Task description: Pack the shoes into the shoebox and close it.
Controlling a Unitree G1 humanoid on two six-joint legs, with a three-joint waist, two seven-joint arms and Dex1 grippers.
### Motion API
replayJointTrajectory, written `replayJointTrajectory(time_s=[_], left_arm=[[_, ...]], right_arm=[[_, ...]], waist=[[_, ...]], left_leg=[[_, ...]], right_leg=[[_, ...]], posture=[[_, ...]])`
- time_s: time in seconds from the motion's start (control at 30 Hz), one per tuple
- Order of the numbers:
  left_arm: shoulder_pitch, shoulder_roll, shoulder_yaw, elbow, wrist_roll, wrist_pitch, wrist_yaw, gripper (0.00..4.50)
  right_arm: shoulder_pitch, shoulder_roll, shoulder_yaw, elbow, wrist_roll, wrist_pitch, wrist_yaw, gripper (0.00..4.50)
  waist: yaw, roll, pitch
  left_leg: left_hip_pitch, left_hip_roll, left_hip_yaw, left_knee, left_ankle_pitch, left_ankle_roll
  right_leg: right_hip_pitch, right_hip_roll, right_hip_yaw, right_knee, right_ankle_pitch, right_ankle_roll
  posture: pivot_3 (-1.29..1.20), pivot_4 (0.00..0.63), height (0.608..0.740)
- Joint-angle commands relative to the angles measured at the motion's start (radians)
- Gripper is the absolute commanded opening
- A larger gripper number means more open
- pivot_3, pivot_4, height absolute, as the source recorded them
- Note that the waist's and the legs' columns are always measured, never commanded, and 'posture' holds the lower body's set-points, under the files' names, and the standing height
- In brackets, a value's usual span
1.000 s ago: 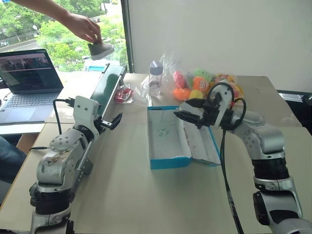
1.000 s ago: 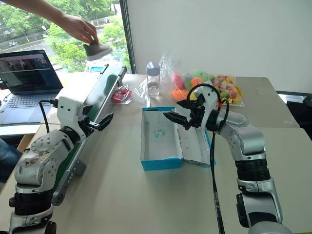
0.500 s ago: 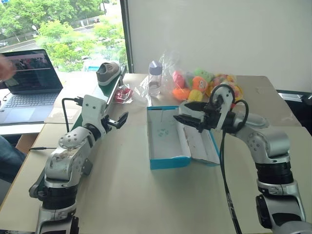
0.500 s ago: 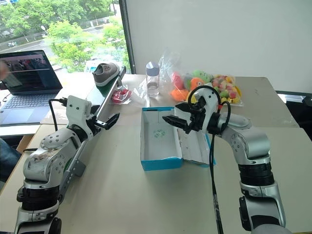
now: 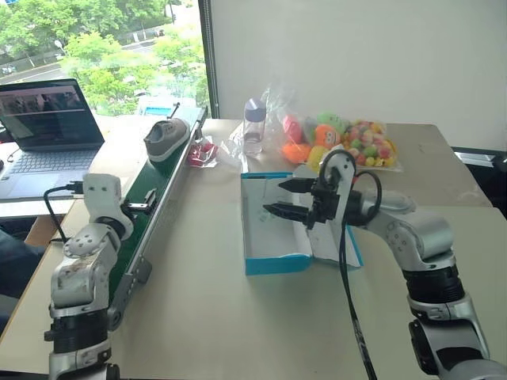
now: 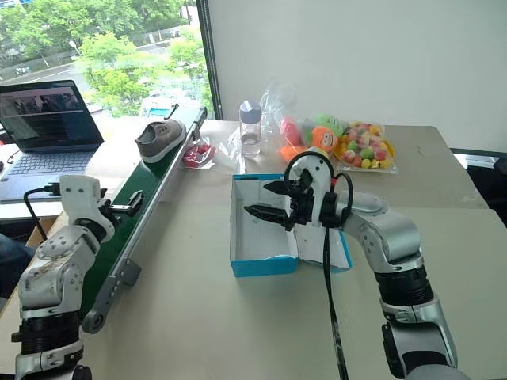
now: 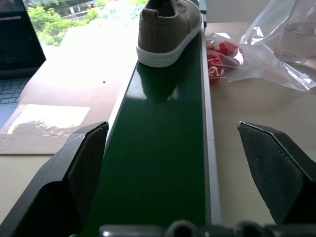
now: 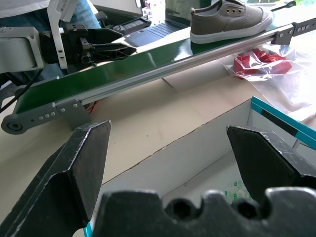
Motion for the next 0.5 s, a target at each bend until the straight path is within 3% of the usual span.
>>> replayJointTrajectory(time_s=[0.03,0.5], left_arm=[[0.011,0.036,0.027,0.024,0.002,-0.033,-0.022,4.50],[-0.020,0.213,0.019,0.320,-0.022,-0.150,-0.264,4.50]], right_arm=[[-0.030,-0.003,-0.010,-0.032,0.008,-0.008,0.004,4.45],[-0.030,-0.008,-0.014,-0.048,0.018,0.015,-0.006,4.45]], waist=[[0.000,0.000,0.000],[0.000,0.000,0.000]], left_leg=[[0.000,0.000,0.000,0.000,0.000,0.000],[0.000,0.000,0.000,0.000,0.000,-0.001]], right_leg=[[0.000,0.000,0.000,0.000,0.000,0.000],[-0.001,0.000,-0.001,0.000,0.000,0.000]], posture=[[0.00,0.150,0.740],[0.00,0.150,0.740]])
